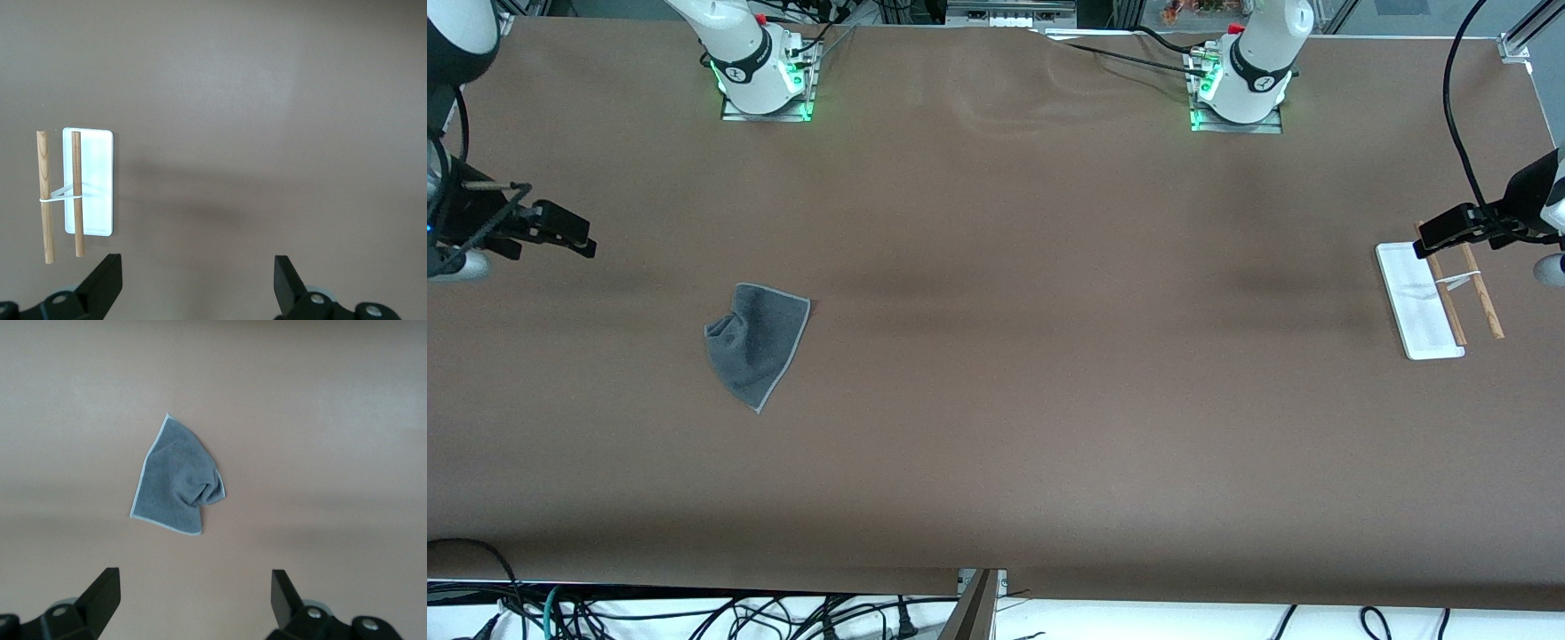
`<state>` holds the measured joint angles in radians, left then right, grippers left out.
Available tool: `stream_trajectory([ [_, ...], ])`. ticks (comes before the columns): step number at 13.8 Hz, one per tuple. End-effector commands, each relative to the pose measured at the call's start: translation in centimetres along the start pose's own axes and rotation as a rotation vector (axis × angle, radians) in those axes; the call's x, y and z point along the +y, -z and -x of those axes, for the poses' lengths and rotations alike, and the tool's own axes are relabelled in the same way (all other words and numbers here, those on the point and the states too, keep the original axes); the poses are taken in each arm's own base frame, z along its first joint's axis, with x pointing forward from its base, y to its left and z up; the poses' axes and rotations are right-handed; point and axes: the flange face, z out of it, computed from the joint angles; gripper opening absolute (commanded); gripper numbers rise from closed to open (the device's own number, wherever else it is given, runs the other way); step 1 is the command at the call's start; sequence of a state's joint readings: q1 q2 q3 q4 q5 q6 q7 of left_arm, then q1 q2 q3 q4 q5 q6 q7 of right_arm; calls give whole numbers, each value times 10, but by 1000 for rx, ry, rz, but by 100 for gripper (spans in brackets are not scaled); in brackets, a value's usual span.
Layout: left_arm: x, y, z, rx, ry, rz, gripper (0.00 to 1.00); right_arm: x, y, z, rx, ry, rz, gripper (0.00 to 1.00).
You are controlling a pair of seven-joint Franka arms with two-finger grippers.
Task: Pass towel and hang on rack
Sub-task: 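Reach the right gripper down to the grey towel and pinch its corner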
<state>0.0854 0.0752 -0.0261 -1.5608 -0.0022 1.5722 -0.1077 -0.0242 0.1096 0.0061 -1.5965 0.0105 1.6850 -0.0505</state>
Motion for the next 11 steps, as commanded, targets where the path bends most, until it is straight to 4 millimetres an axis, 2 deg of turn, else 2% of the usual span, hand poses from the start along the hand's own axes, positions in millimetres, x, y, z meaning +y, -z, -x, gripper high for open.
stream_trajectory([
  [1, 0, 7, -3, 2, -14, 3, 100, -2, -44, -31, -7, -4, 9, 100],
  [4, 0, 7, -3, 2, -14, 3, 100, -9, -94, -60, 16, 10, 8, 100],
  [5, 0, 7, -3, 0, -14, 5, 100, -14, -129, -72, -1, 19, 7, 100],
  [8, 0, 7, -3, 2, -14, 3, 100, -24, -188, -93, 16, 34, 5, 100],
  [11, 0, 7, -3, 2, -14, 3, 100, -61, -233, -104, 37, 76, -1, 100],
])
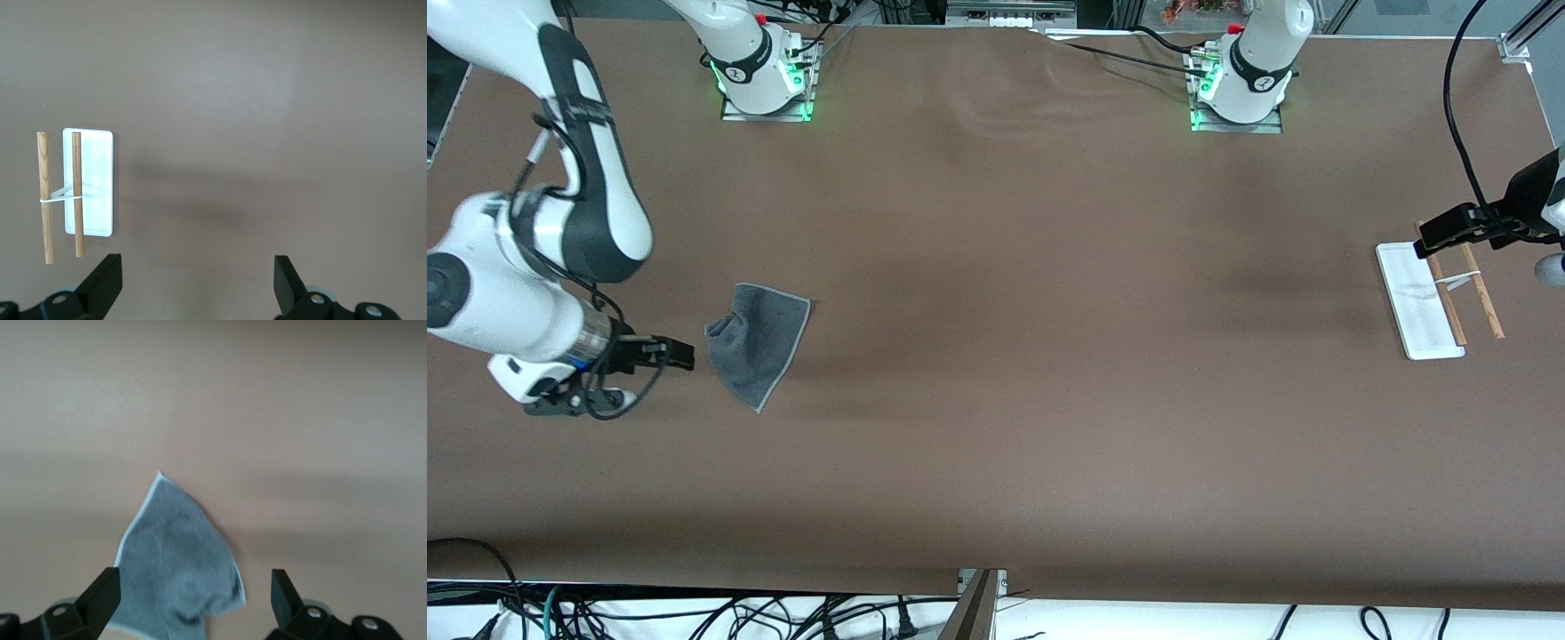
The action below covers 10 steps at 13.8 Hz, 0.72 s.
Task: Pass towel and hang on rack
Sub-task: 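Reach the right gripper down to the grey towel and pinch its corner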
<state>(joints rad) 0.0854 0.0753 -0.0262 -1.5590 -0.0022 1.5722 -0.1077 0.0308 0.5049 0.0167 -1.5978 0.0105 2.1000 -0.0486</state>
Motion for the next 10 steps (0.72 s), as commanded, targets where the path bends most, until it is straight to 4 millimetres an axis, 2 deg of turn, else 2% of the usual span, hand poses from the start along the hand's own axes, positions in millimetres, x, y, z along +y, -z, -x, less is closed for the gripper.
stream_trajectory([
  [1, 0, 6, -3, 1, -14, 3, 100, -26, -31, -11, 19, 19, 3, 100],
  [3, 0, 6, -3, 1, -14, 3, 100, -28, -71, -12, -6, 24, 4, 100],
  [4, 0, 6, -3, 1, -14, 3, 100, -36, -90, -12, -9, 37, 5, 100],
  [5, 0, 6, -3, 1, -14, 3, 100, -42, -102, -13, 0, 47, 5, 100],
  [10, 1, 7, -3, 2, -15, 3, 100, -39, -135, -19, 60, 40, 1, 100],
])
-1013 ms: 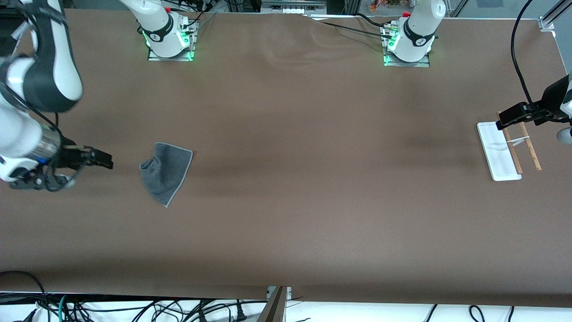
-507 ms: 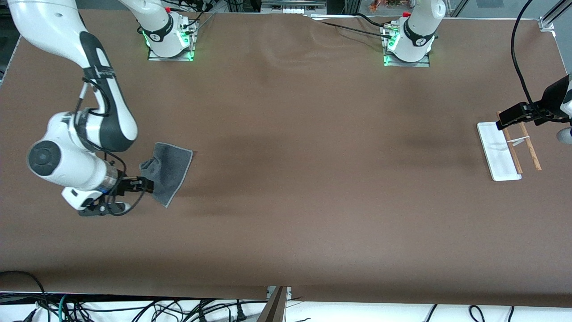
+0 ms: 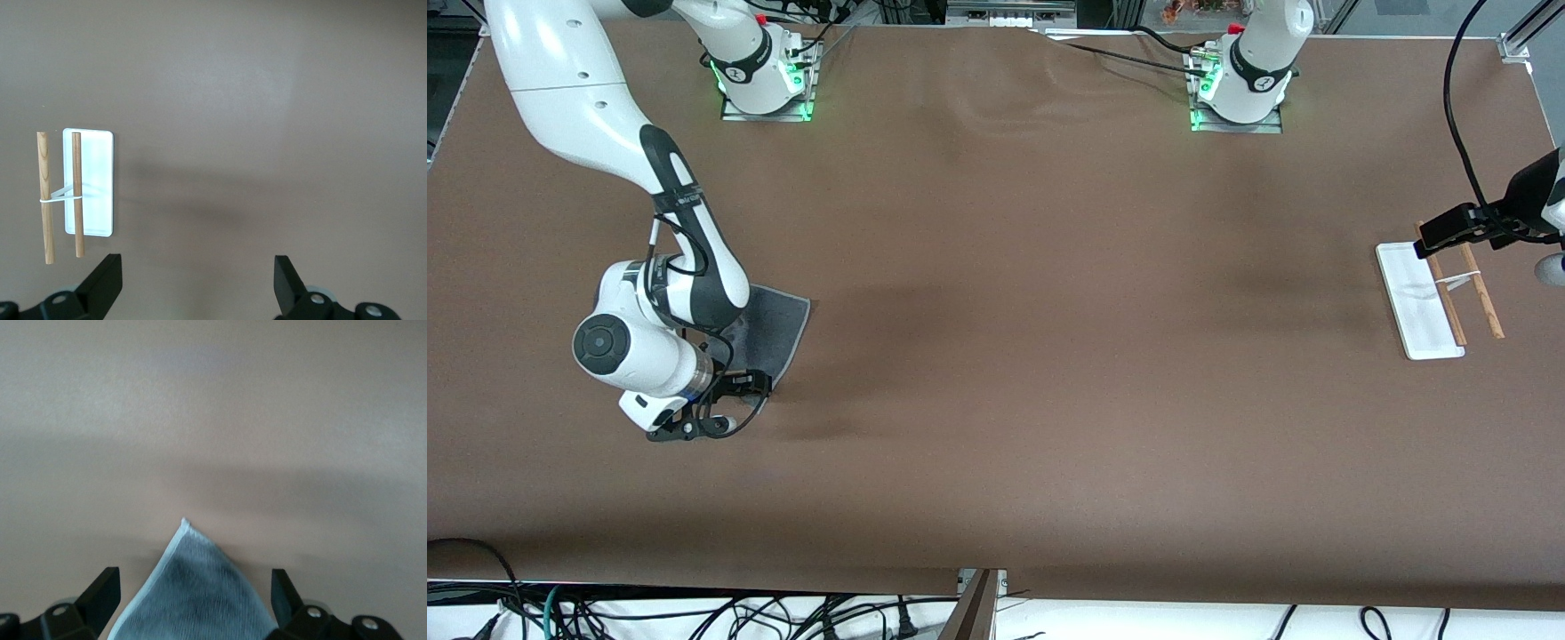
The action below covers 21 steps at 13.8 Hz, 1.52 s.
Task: Pass towel and hang on rack
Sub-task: 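Reach the right gripper down to the grey towel and pinch its corner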
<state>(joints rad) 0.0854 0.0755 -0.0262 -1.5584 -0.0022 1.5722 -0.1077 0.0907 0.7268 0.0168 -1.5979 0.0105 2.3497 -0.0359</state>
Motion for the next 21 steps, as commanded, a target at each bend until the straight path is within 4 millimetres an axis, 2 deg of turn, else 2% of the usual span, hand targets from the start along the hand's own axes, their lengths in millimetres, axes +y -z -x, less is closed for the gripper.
stream_trajectory([
  [1, 1, 7, -3, 2, -15, 3, 100, 0, -11, -5, 39, -3, 3, 100],
  [3, 1, 6, -3, 0, -15, 3, 100, 1, -23, -3, 33, -5, 3, 100],
  [9, -1, 6, -3, 0, -13, 3, 100, -1, -33, 6, -4, -3, 2, 98],
  [12, -1, 6, -3, 0, -13, 3, 100, -1, -34, 10, -42, 4, 0, 49],
  [14, -1, 6, -3, 0, -13, 3, 100, -1, -31, 11, -63, 1, -3, 26],
  [16, -1, 6, -3, -1, -13, 3, 100, -1, -32, 14, -88, -5, -3, 10],
  [17, -1, 6, -3, 0, -13, 3, 100, -1, -27, 13, -89, -6, -4, 0],
  [19, -1, 6, -3, 0, -13, 3, 100, -3, -7, 9, -76, 0, -6, 0],
  [21, -1, 6, -3, -1, -13, 3, 100, -5, 27, 1, -34, 6, -4, 0],
])
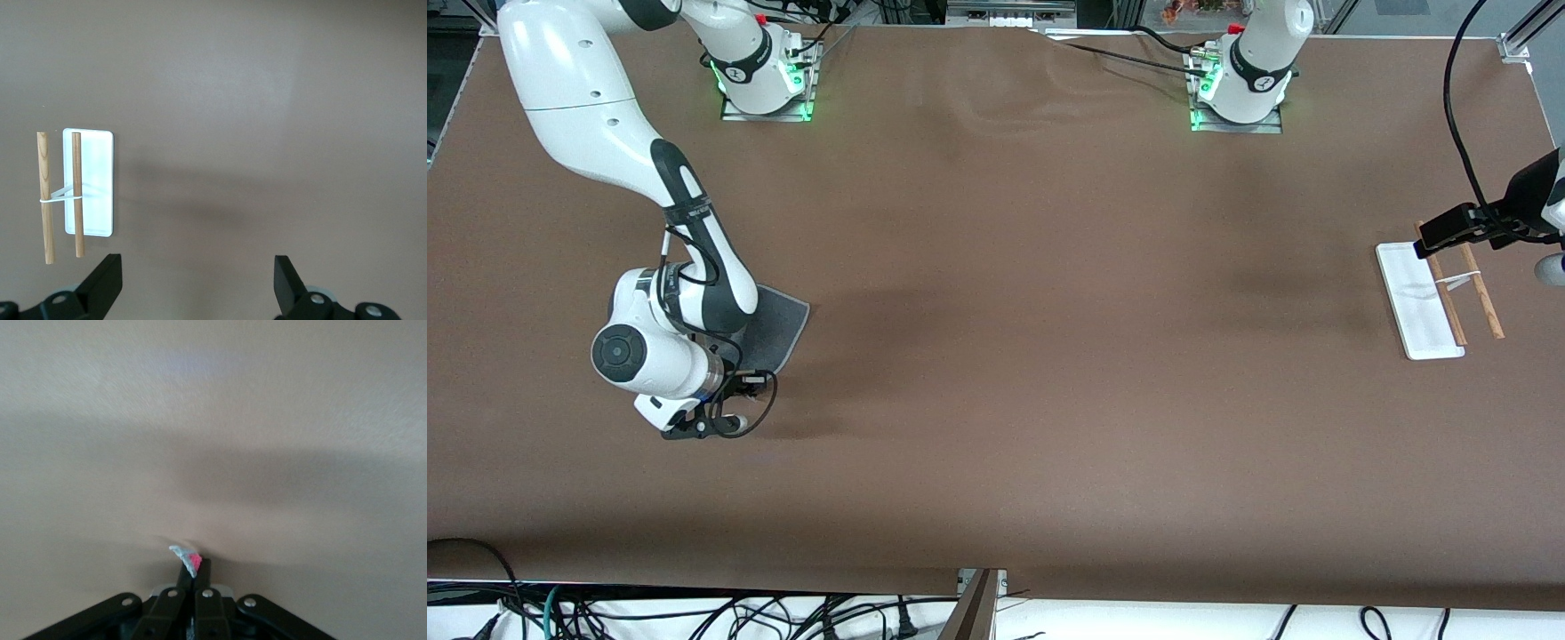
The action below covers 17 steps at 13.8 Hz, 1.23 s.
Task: Pass towel and hang on rack
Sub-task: 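Lift the towel with the right gripper toward the table middle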
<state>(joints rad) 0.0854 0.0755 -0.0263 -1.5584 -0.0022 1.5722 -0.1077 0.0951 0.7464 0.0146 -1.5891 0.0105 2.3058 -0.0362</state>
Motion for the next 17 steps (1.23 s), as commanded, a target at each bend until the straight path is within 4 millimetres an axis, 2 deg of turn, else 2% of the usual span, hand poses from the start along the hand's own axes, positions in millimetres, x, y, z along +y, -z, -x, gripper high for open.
stream_trajectory([
  [1, -1, 6, -3, -1, -13, 3, 100, -3, 71, -6, 50, 4, -2, 0],
  [3, -3, 6, -3, -1, -10, 3, 100, -6, 139, -16, 68, 9, -3, 0],
  [4, -1, 6, -3, -1, -13, 3, 100, -8, 166, -20, 58, 11, -4, 0],
  [6, -1, 5, -3, -4, -15, 3, 100, -21, 209, -22, 25, 29, -6, 0],
  [8, -1, 4, -2, -17, -14, 3, 100, -29, 248, -16, 34, 40, -6, 0],
  [9, -1, 3, 0, -29, -12, 2, 100, -41, 268, -11, 55, 54, -7, 0],
  [10, 1, 4, 1, -28, -17, 2, 100, -59, 279, -7, 65, 57, -8, 0],
  [12, 6, 5, 1, -26, -35, 1, 100, -110, 288, 0, 68, -108, -15, 0],
  [14, 11, 5, 2, -23, -45, 16, 100, -178, 297, 9, 91, -226, -31, 0],
  [15, 20, 2, 1, -30, -61, 13, 100, -207, 306, 15, 110, -284, -46, 0],
  [17, 22, -11, -7, -50, -60, 37, 100, -272, 312, 30, 128, -367, -73, 0],
])
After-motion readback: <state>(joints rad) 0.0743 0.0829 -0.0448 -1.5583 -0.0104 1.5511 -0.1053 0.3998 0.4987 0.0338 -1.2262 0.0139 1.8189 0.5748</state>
